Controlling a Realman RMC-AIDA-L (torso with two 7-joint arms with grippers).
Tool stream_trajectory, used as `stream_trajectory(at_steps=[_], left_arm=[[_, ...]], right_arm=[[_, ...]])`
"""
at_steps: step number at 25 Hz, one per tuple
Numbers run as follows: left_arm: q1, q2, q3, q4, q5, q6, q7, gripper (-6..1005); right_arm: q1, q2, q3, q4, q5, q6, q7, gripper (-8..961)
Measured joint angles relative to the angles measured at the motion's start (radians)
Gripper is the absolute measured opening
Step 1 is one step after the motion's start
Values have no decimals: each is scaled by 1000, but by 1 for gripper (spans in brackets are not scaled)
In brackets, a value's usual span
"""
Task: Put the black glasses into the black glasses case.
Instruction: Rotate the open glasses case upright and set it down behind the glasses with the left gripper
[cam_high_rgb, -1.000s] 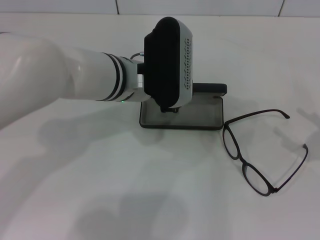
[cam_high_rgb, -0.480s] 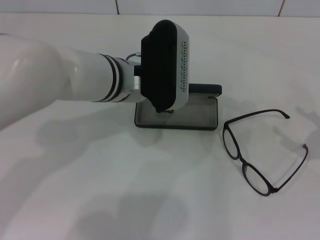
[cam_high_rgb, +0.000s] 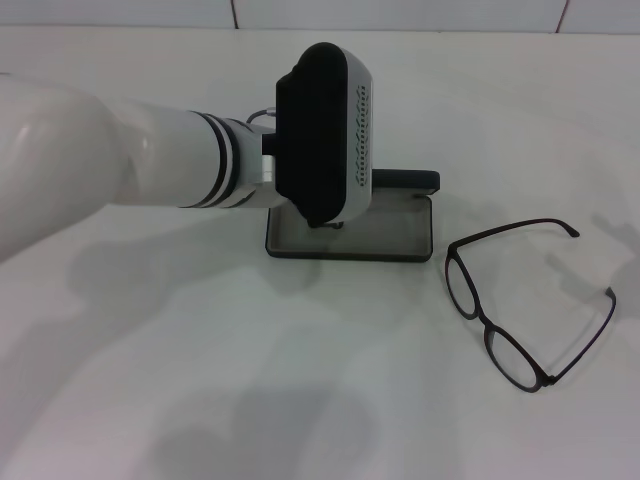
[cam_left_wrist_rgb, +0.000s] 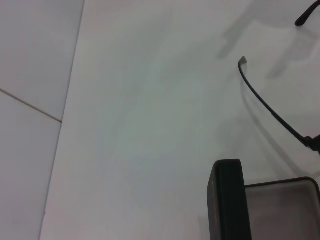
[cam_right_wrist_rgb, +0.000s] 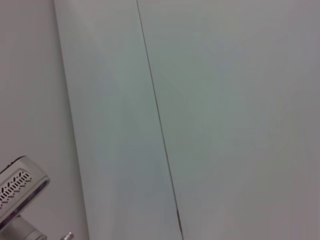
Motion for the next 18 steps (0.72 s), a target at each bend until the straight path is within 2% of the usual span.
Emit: stream_trajectory(at_steps=[18], left_arm=[[16, -1, 1, 1, 18, -8, 1, 234]], right_arm=[[-5, 3, 0, 0, 0, -7, 0, 869]])
